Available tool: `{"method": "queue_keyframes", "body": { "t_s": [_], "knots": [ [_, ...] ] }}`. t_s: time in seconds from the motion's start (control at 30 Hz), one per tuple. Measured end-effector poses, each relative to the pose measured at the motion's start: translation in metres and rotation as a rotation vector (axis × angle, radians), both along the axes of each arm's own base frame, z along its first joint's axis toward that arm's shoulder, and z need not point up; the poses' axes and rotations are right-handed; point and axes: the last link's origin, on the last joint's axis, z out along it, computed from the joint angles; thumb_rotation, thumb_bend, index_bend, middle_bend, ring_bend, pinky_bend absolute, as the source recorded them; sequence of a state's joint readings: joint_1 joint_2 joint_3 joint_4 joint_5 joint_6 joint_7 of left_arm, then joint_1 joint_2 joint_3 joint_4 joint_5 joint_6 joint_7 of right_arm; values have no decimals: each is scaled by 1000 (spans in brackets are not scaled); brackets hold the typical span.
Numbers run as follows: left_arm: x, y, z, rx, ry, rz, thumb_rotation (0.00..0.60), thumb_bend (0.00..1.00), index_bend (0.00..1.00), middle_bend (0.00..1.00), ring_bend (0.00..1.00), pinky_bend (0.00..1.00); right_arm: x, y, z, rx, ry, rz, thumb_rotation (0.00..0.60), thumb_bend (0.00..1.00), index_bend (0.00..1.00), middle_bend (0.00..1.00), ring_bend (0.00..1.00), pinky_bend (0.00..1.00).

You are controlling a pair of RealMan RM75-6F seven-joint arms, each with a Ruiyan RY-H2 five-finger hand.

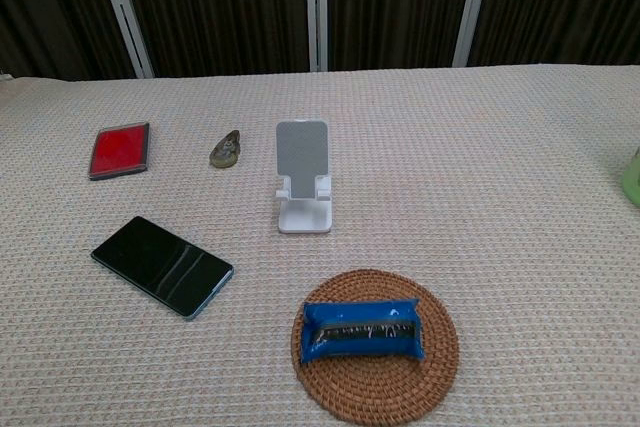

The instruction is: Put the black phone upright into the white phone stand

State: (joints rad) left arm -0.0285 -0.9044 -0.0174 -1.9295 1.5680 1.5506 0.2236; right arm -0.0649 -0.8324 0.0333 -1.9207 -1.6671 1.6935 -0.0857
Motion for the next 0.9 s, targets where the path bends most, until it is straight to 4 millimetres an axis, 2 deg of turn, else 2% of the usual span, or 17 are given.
{"method": "queue_keyframes", "body": {
  "t_s": [0.3, 0.5, 0.6, 0.73, 0.9],
  "knots": [
    [-2, 4, -8, -19, 8, -5, 600, 0, 0, 0, 0, 0, -1, 0, 0, 24, -1, -26, 600, 0, 0, 0, 0, 0],
    [0, 24, -32, -114, 0, -56, 600, 0, 0, 0, 0, 0, -2, -3, 0, 29, -10, -31, 600, 0, 0, 0, 0, 0],
    [4, 40, -52, -204, -10, -91, 600, 0, 0, 0, 13, 19, -4, -5, -1, 32, -10, -42, 600, 0, 0, 0, 0, 0],
    [12, 71, -91, -348, 13, -164, 600, 0, 0, 0, 87, 118, -6, -10, -2, 29, -7, -57, 600, 0, 0, 0, 0, 0],
    [25, 104, -134, -479, 80, -242, 600, 0, 0, 0, 93, 131, -9, -15, -4, 34, 0, -86, 600, 0, 0, 0, 0, 0]
  ]
}}
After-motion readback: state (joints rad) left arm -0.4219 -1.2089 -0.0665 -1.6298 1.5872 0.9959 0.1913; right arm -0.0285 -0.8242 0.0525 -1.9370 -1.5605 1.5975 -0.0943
